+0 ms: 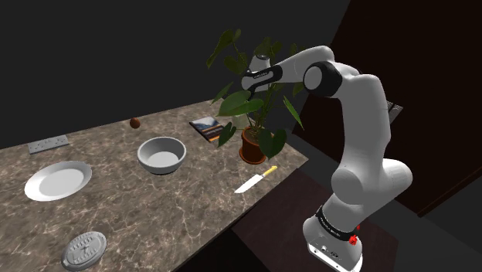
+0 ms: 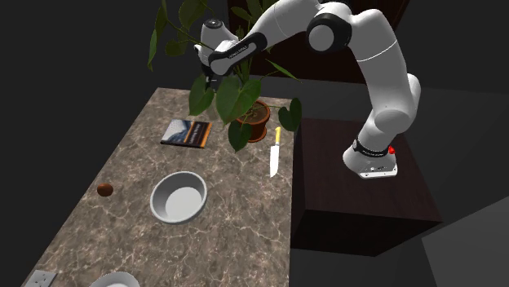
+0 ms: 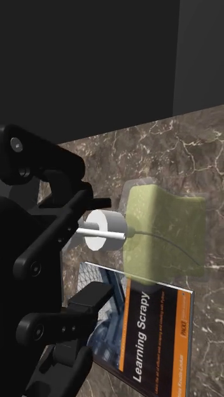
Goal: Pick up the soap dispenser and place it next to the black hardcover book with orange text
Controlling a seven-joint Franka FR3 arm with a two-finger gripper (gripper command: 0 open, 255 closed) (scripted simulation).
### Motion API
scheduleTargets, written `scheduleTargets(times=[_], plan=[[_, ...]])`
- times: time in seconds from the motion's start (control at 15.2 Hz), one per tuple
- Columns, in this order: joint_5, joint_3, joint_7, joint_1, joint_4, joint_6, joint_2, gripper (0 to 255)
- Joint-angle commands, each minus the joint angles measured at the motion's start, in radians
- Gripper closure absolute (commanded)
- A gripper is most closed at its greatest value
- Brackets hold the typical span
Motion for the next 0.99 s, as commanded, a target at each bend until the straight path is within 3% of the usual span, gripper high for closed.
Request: scheduleTargets(times=[0.0,0.2,0.46,0.92], plan=[[0.0,0.0,0.0,0.0,0.0,0.0,0.0,0],[0.0,0.0,0.0,0.0,0.0,0.0,0.0,0],[0.009,0.01,-0.003,-0.005,-0.067,-0.048,-0.114,0],[0.009,0.01,-0.003,-0.005,-0.067,-0.048,-0.114,0]])
